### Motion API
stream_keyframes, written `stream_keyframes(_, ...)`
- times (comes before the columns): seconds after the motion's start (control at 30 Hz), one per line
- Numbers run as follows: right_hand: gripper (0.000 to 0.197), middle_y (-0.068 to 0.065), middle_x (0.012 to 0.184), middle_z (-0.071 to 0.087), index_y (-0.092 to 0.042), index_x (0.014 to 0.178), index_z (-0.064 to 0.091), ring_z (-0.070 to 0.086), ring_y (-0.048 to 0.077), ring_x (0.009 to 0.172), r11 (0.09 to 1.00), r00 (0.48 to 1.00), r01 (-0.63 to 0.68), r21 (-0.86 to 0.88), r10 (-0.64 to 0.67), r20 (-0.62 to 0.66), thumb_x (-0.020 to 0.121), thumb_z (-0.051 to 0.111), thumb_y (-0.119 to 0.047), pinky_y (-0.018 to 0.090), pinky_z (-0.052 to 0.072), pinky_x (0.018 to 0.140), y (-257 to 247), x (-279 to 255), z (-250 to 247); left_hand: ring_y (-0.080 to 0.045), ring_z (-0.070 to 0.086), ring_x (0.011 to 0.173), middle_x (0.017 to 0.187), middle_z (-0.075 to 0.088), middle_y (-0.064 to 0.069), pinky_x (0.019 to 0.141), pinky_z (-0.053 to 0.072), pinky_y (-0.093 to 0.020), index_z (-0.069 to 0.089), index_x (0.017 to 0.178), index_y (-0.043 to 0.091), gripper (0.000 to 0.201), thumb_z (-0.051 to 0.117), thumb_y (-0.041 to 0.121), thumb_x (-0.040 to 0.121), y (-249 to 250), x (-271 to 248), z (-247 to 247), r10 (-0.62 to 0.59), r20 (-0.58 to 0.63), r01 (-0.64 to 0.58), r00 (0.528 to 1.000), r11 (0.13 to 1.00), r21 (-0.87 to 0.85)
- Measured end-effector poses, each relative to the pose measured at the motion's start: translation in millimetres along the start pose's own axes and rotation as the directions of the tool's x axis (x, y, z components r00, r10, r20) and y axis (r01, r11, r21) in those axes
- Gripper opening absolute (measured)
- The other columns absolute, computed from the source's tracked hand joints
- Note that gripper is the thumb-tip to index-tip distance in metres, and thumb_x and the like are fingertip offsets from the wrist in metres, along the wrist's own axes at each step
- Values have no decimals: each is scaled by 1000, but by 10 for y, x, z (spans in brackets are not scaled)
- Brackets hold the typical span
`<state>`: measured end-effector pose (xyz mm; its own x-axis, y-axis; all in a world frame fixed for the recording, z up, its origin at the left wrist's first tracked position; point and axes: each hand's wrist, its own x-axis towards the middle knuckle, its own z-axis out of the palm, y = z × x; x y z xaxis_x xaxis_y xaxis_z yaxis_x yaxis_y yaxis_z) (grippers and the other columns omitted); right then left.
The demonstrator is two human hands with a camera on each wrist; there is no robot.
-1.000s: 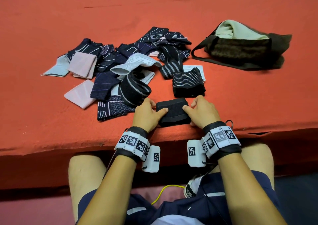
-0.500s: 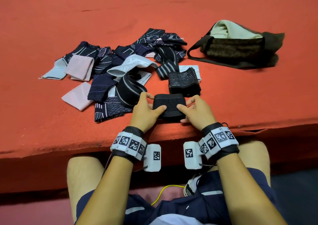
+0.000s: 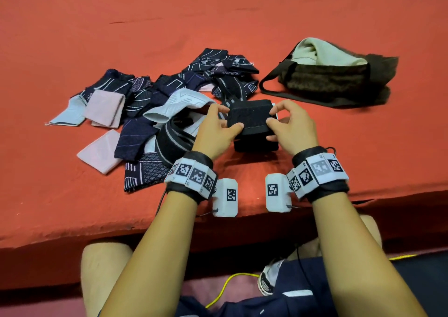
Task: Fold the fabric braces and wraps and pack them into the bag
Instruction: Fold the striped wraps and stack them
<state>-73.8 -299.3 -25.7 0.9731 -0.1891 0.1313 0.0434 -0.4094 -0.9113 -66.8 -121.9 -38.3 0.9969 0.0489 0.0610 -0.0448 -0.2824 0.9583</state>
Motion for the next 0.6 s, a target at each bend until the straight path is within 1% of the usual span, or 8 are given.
stream_keyframes(0.07, 16, -3, 77, 64, -26, 96, 64, 68, 9, 50, 999, 1000, 11, -43, -12, -4, 89, 61, -11, 11, 41, 43, -8, 127, -4, -25, 71, 94, 98, 68, -9, 87, 58, -50, 53, 104, 31, 38, 72, 36, 71, 7, 119, 36, -14, 5, 14, 1000, 1000, 11)
stream_keyframes(0.13, 27, -5, 80, 66, -29, 107, 67, 66, 7, 47, 996, 1000, 15, -91, -13, 23, 89, 60, -12, 13, 46, 51, -1, 247, 14, -21, 68, 94, 97, 64, 1, 88, 58, -49, 55, 100, 32, 33, 73, 34, 72, -12, 216, 68, -23, -2, 23, 1000, 999, 50)
stream_keyframes(0.23, 41, -3, 101, 71, -30, 123, 68, 67, 8, 49, 990, 997, -17, -141, 28, 78, 88, 58, -10, 11, 51, 54, 69, 361, 71, -13, 61, 86, 91, 57, 8, 83, 55, -35, 56, 110, 21, 31, 74, 22, 84, -116, 330, 116, -22, -9, 24, 1000, 991, 133)
stream_keyframes(0.3, 43, -2, 101, 74, -32, 124, 68, 69, 10, 51, 983, 995, -45, -177, 60, 79, 88, 58, -12, 14, 54, 61, 129, 398, 98, -12, 57, 83, 88, 54, 9, 77, 50, -29, 57, 111, 22, 31, 75, 22, 85, -216, 382, 130, -22, -5, 23, 1000, 984, 178)
stream_keyframes(0.43, 41, -1, 94, 73, -33, 124, 69, 71, 15, 55, 981, 990, -114, -160, 125, 63, 88, 59, -16, 29, 61, 76, 219, 437, 131, -20, 62, 86, 86, 55, 7, 85, 56, -42, 58, 106, 29, 32, 78, 28, 81, -309, 447, 155, -43, 4, 41, 999, 977, 209)
stream_keyframes(0.53, 39, -6, 84, 69, -34, 124, 70, 71, 17, 57, 978, 990, -121, -167, 131, 50, 89, 60, -19, 28, 60, 79, 266, 468, 170, -19, 61, 83, 83, 53, 8, 84, 58, -43, 61, 109, 29, 34, 79, 27, 81, -334, 474, 179, -49, 1, 48, 999, 977, 208)
stream_keyframes(0.57, 39, -6, 86, 69, -35, 123, 70, 73, 19, 63, 978, 990, -120, -168, 130, 50, 88, 60, -20, 30, 59, 81, 281, 480, 182, -21, 62, 83, 83, 53, 7, 81, 59, -44, 62, 112, 31, 37, 79, 26, 80, -336, 471, 189, -58, 6, 56, 998, 978, 200)
stream_keyframes(0.6, 39, -3, 93, 72, -35, 123, 70, 74, 23, 75, 977, 991, -115, -181, 126, 53, 88, 60, -22, 32, 58, 87, 289, 493, 188, -23, 64, 83, 83, 54, 5, 76, 61, -46, 64, 114, 36, 38, 79, 25, 80, -337, 473, 202, -71, 16, 66, 997, 980, 186)
